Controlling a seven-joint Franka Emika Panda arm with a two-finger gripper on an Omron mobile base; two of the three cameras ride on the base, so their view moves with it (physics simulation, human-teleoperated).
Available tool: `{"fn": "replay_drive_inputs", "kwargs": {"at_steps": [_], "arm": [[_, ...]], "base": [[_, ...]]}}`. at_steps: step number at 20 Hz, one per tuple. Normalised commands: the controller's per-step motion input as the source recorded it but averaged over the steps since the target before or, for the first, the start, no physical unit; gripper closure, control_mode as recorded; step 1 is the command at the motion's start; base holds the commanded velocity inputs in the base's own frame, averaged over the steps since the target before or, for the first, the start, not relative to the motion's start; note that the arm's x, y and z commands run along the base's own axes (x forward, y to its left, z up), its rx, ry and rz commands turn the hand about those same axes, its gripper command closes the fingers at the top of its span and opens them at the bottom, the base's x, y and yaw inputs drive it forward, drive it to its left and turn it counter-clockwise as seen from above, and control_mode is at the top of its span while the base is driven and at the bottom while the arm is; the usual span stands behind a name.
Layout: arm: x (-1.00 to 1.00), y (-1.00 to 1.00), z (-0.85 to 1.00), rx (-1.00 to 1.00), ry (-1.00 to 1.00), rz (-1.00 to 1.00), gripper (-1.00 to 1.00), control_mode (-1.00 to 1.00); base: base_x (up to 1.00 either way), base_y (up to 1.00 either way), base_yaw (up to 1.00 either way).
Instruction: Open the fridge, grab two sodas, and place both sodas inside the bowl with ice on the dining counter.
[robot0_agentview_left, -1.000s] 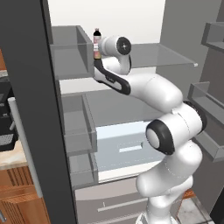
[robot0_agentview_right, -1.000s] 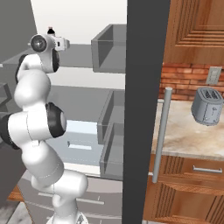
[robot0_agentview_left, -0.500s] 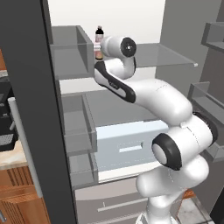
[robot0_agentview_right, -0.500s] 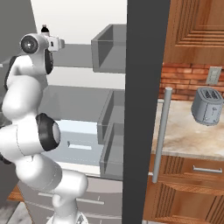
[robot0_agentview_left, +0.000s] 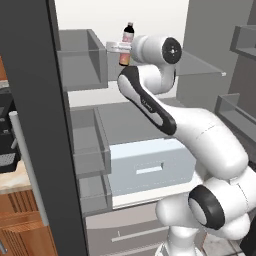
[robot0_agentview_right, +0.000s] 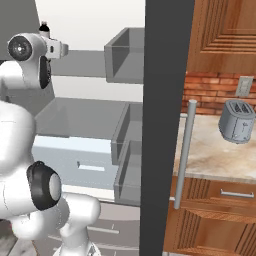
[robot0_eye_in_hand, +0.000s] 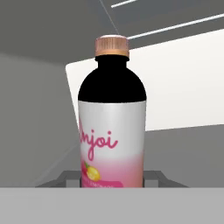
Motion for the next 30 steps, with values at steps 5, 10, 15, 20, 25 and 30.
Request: {"fn": "replay_drive_inputs", "kwargs": {"at_steps": [5, 10, 15, 20, 25, 30], "arm": [[-1.0, -0.23, 0.0, 0.02, 0.0, 0.0, 1.0, -1.0], [-1.0, -0.3, 0.05, 0.03, 0.11, 0.0, 1.0, -1.0], [-1.0, -0.55, 0.02, 0.0, 0.12, 0.0, 1.0, -1.0], [-1.0, -0.43, -0.15, -0.04, 0.12, 0.0, 1.0, -1.0], [-1.0, -0.14, -0.49, -0.14, 0.09, 0.0, 1.0, -1.0], [-0.93, -0.33, -0.17, -0.09, 0.02, -0.02, 1.0, -1.0]], "base": [[0.0, 0.0, 0.0], [0.0, 0.0, 0.0], [0.0, 0.0, 0.0], [0.0, 0.0, 0.0], [0.0, 0.0, 0.0], [0.0, 0.0, 0.0]]}}
